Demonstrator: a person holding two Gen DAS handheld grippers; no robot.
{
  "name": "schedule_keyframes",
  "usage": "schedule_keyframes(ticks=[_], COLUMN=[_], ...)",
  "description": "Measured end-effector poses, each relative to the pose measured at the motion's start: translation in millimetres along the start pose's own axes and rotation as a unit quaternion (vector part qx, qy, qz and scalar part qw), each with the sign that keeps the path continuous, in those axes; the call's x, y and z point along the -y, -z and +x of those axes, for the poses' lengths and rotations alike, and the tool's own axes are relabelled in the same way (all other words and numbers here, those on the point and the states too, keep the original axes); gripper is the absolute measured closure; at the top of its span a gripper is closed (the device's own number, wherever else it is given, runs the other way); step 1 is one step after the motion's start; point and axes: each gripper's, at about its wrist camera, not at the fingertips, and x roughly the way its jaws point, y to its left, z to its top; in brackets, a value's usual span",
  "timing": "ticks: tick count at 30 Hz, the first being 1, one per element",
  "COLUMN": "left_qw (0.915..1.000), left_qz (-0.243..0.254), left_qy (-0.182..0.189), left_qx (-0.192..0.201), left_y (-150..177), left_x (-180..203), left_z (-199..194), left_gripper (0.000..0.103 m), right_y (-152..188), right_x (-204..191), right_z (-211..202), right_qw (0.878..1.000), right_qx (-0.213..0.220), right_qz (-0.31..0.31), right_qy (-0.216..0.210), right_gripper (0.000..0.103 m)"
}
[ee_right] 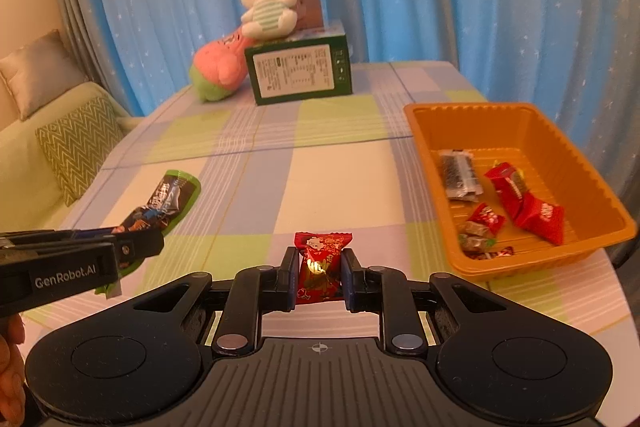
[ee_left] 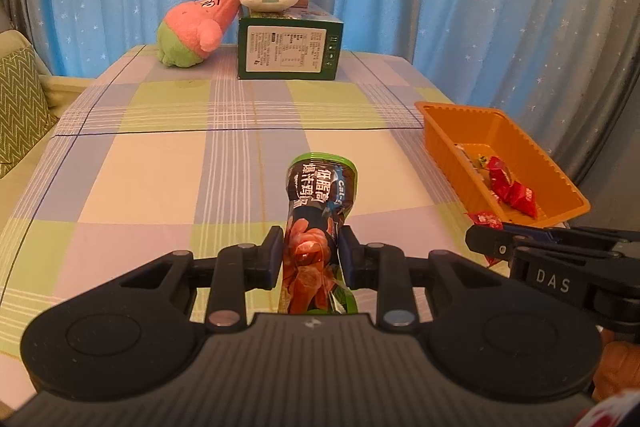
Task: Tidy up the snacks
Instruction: 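Carry the snack bar and red candy over the orange tray with both tools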
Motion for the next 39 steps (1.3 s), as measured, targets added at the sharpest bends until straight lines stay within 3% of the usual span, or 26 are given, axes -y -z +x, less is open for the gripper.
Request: schedule_keyframes(ticks=[15, 39], left_qw=[0.9992, 0.9915], left_qz=[0.024, 0.074], left_qy=[0.033, 0.106], left_qx=[0.006, 0.010], left_y=[1.2, -33.1], left_x=[59.6, 158.6], left_z=[-25.6, -10.3], left_gripper=[0.077, 0.077], right_y=[4.2, -5.9], right_x=[34.7, 122.0], right_z=[-52.7, -104.0], right_qw=[0.999, 0.990], right_qx=[0.027, 0.059], right_qz=[0.025, 0.072], right_qy=[0.028, 0.102], right_gripper=[0.081, 0.081])
